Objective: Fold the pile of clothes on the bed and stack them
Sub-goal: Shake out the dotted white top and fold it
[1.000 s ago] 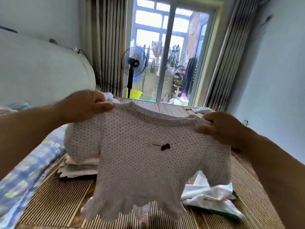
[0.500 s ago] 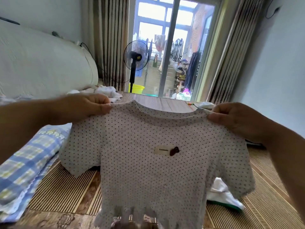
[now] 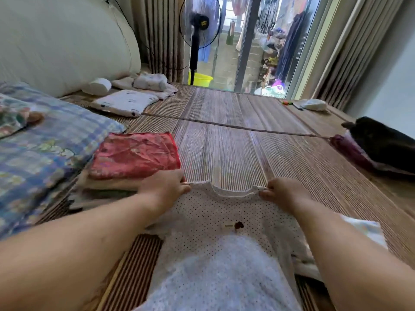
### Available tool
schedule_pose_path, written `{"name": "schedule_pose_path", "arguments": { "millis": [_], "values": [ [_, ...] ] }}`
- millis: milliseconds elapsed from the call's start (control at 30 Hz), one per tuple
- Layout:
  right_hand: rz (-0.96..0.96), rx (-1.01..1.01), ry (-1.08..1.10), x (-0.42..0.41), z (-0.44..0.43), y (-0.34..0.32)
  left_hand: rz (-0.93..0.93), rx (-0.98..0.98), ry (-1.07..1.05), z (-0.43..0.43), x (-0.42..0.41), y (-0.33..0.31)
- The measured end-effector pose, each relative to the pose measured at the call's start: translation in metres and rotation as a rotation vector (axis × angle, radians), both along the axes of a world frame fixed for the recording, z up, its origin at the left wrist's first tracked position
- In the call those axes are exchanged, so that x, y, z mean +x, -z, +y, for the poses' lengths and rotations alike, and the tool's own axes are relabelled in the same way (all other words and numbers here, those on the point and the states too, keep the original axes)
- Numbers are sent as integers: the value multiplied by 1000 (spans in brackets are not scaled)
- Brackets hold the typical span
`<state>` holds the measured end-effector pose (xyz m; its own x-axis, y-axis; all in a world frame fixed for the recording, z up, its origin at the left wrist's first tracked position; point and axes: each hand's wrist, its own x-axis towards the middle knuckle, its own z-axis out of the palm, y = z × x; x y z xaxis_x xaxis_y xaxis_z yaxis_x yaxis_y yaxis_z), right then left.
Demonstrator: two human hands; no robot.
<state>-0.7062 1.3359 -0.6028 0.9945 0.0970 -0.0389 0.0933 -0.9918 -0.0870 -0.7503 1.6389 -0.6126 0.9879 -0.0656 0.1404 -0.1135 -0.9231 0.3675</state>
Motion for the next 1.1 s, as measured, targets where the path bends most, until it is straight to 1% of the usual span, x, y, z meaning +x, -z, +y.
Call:
{"name": "schedule_pose_path", "arguments": {
  "millis": [100,167,200,267,300,333,400,433,500,567,667,733,767,800,867,900,933,967,1000,1033,1067,1100],
  "values": [
    [32,-5,49,15,-3,41,-69,234,37,-20,5,30],
    [84,36,75,18,-12,52,-88,311,76,-21,4,40],
    [140,117,95,18,-18,53,-90,334,104,-16,2,43],
    [312,272,134,13,-35,47,-58,379,159,-3,-3,44],
    [400,269,138,8,-44,42,-39,422,167,4,-5,42],
    [461,219,144,3,-55,37,-19,467,158,10,-6,40],
    [486,122,180,-6,-75,30,57,488,80,19,-5,30],
    [472,131,207,-10,-83,27,117,470,27,22,-4,24],
    [412,275,265,-19,-91,21,220,418,-54,28,-1,10],
    [325,459,316,-28,-91,15,246,285,-66,35,1,0],
    [218,608,362,-36,-80,6,242,-8,-99,31,-2,-7],
    [214,726,402,-40,-62,3,252,-192,-127,19,-5,-6],
    [235,825,406,-41,-51,2,278,-299,-126,10,-7,-5],
    [279,957,403,-43,-39,2,350,-450,-115,0,-9,-4],
    [444,1224,377,-48,-16,-1,627,-795,-57,-17,-14,-7],
    [536,1301,340,-50,-8,-2,753,-900,-9,-23,-15,-7],
    [585,1321,297,-51,-2,-2,820,-928,48,-27,-16,-7],
    [580,1305,269,-50,3,0,813,-891,96,-30,-16,-6],
    [513,1238,249,-49,5,4,718,-755,144,-31,-14,-2],
    [393,1097,229,-48,6,10,555,-542,175,-31,-12,2],
    [259,908,197,-48,6,16,378,-325,203,-30,-10,8],
    [154,736,144,-49,5,23,251,-164,236,-31,-10,13]
  ]
}}
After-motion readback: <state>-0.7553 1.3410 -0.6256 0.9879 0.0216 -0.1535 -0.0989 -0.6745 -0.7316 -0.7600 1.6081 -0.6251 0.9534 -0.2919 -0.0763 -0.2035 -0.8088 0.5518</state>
